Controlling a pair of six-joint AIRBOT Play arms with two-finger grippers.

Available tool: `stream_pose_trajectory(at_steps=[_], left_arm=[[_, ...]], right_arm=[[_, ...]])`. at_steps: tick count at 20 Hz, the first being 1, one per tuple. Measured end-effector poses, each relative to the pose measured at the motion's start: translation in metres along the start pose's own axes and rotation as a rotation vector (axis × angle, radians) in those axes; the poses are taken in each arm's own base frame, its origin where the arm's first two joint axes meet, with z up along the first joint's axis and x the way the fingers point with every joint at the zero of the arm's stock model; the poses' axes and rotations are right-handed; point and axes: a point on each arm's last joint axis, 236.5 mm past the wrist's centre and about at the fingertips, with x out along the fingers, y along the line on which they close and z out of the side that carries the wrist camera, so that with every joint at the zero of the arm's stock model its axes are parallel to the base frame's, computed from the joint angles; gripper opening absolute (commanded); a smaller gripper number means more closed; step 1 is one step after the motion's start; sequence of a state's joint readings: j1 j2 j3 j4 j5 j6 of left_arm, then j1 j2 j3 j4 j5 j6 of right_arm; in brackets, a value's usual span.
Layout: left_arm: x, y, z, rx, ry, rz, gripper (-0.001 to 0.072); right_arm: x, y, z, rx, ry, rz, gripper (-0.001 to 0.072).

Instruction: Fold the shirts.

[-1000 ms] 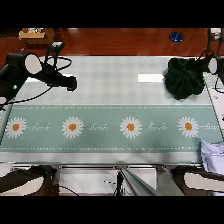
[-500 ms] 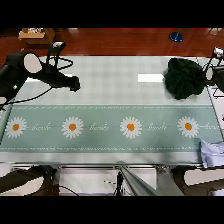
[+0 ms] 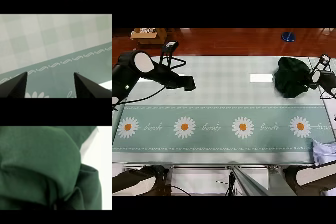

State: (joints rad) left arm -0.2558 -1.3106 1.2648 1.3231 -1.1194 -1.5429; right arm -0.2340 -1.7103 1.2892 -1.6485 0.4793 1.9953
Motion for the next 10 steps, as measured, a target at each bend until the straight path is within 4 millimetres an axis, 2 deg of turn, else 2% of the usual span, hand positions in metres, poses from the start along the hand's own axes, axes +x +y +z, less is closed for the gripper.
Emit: stream_pose_trajectory(at_steps=[2, 4, 6, 8, 10], left_arm=[[-0.006, -0.003, 0.004, 0.002, -0.012, -0.008, 0.0685], [-0.02, -0.008, 0.013, 0.012, -0.033, -0.014, 0.0685], [-0.045, -0.017, 0.029, 0.032, -0.075, -0.025, 0.0684], [-0.082, -0.029, 0.049, 0.06, -0.142, -0.036, 0.0684], [-0.131, -0.042, 0.068, 0.095, -0.239, -0.045, 0.0684]], right_arm=[[-0.026, 0.014, 0.029, -0.013, -0.088, 0.043, 0.0029], [-0.071, 0.029, 0.067, -0.036, -0.203, 0.089, 0.0029], [-0.134, 0.045, 0.106, -0.065, -0.343, 0.139, 0.0029], [-0.214, 0.064, 0.138, -0.091, -0.496, 0.202, 0.0028], [-0.293, 0.081, 0.154, -0.107, -0.63, 0.27, 0.0028]])
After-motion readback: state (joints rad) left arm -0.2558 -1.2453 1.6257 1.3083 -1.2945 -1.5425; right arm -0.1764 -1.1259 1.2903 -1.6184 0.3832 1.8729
